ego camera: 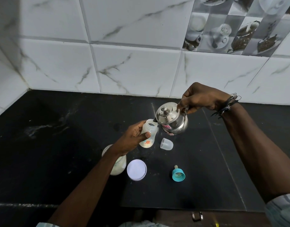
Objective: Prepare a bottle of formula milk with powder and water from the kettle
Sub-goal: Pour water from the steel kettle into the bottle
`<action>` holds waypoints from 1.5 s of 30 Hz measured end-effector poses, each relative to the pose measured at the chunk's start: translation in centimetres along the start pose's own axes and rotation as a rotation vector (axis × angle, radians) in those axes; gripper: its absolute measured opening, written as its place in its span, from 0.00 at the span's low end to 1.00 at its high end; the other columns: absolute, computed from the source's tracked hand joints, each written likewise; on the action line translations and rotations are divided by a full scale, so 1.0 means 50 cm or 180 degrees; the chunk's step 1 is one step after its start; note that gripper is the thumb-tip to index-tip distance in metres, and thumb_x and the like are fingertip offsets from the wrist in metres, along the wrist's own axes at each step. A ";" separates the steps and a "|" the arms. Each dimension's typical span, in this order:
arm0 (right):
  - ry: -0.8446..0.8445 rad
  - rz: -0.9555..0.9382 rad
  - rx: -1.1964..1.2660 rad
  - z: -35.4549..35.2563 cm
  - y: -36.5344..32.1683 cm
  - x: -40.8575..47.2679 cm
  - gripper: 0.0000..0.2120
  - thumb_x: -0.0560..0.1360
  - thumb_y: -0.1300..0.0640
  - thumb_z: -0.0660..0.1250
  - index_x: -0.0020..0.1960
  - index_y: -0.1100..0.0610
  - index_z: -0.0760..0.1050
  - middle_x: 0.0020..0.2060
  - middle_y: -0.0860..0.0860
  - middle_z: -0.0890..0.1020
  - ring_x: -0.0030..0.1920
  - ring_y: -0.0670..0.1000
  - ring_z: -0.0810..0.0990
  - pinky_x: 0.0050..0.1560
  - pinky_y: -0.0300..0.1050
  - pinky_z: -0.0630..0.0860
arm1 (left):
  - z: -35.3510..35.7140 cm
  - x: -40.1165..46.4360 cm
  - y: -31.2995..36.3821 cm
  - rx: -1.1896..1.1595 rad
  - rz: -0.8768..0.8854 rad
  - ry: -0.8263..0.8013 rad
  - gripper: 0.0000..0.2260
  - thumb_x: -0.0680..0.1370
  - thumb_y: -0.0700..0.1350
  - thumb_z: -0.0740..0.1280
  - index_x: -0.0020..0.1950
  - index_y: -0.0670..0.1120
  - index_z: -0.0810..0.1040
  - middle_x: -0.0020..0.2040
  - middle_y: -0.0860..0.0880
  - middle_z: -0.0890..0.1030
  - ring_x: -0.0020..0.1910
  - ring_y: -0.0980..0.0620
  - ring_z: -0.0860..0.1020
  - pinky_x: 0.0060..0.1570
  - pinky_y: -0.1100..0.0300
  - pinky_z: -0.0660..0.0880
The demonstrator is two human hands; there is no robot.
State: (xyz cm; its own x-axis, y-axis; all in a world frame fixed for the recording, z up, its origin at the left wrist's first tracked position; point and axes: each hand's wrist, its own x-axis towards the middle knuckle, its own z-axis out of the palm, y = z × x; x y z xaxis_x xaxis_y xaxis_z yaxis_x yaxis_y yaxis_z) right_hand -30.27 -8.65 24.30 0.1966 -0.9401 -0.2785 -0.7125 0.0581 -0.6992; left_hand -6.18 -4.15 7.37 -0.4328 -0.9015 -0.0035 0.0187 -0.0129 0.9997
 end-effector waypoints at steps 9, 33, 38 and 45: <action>-0.0030 -0.0047 -0.0221 0.001 -0.018 -0.005 0.09 0.72 0.65 0.73 0.33 0.63 0.80 0.24 0.51 0.82 0.27 0.45 0.81 0.31 0.37 0.81 | 0.005 -0.002 0.000 0.0305 -0.0124 0.0103 0.17 0.76 0.41 0.66 0.64 0.52 0.71 0.56 0.59 0.81 0.56 0.63 0.80 0.50 0.69 0.75; -0.0074 -0.0130 -0.0528 -0.009 -0.036 0.007 0.09 0.72 0.63 0.74 0.39 0.69 0.82 0.27 0.52 0.83 0.35 0.52 0.83 0.44 0.48 0.83 | 0.009 -0.003 0.000 0.0004 -0.0029 0.0026 0.36 0.63 0.67 0.74 0.65 0.50 0.72 0.60 0.54 0.80 0.60 0.56 0.79 0.54 0.64 0.76; -0.0074 -0.0149 -0.0558 -0.010 -0.041 0.007 0.09 0.72 0.63 0.74 0.40 0.71 0.81 0.27 0.52 0.83 0.36 0.53 0.83 0.48 0.51 0.83 | 0.009 -0.004 0.003 0.0020 -0.0074 0.0036 0.36 0.63 0.67 0.73 0.65 0.52 0.71 0.60 0.56 0.80 0.60 0.57 0.79 0.54 0.65 0.76; -0.0090 -0.0161 -0.0705 -0.012 -0.049 0.008 0.09 0.72 0.62 0.74 0.40 0.70 0.82 0.31 0.56 0.84 0.37 0.54 0.83 0.52 0.57 0.83 | 0.010 -0.010 0.007 0.0001 -0.0076 0.0047 0.34 0.64 0.66 0.73 0.64 0.52 0.72 0.58 0.58 0.81 0.60 0.57 0.79 0.53 0.66 0.75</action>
State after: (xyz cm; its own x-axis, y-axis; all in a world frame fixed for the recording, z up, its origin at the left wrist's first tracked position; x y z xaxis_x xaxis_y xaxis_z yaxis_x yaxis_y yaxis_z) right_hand -28.84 -9.37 26.29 0.2523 -0.9300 -0.2673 -0.8312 -0.0668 -0.5520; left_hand -6.39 -3.47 7.72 -0.4198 -0.9072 -0.0278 0.0083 -0.0345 0.9994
